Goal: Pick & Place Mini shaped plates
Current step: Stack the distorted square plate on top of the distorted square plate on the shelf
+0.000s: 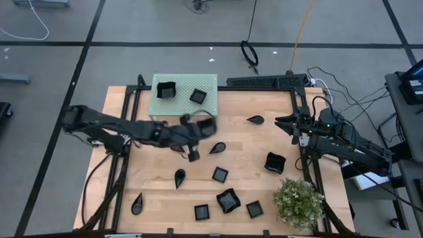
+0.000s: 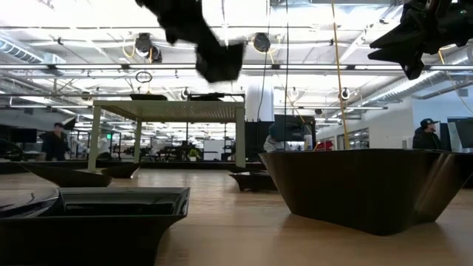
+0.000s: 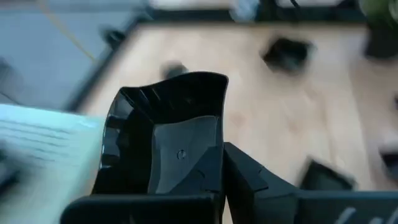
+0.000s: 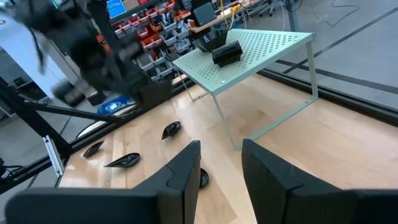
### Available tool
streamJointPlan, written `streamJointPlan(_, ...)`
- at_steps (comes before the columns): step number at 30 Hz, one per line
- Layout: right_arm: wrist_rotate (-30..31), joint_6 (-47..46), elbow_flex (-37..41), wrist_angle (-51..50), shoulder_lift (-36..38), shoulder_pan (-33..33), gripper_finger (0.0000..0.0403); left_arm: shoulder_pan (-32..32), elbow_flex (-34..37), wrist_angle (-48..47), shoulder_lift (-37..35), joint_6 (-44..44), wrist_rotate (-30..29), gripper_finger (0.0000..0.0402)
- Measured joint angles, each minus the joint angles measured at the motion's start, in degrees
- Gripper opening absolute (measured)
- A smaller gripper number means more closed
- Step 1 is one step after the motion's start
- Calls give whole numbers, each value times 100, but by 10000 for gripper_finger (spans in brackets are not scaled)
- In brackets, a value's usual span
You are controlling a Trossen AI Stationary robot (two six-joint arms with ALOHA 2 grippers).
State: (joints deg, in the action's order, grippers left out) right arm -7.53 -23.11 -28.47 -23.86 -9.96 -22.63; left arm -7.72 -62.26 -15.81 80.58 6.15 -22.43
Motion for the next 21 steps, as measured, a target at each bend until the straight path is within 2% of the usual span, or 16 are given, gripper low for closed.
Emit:
streamJointPlan(3,1,0,0,2,2,0,105,32,-1,88,-406,-75,-1195,9)
streamJointPlan(6,1,0,0,2,2,1,105,131,-9,51,-682,-510,-2537,16)
streamJointPlan(9,0,0,0,0,0,1,105,400,-9,72,-810,-840,-3441,10)
streamJointPlan(11,0,0,0,0,0,2,105,719,-6,26,-854,-566,-3877,5)
streamJointPlan(15,0,0,0,0,0,2,105,1478,-5,-128,-867,482,-3839,11)
streamJointPlan(21,0,0,0,0,0,1,105,2443,-2,-483,-860,1949,-2615,4)
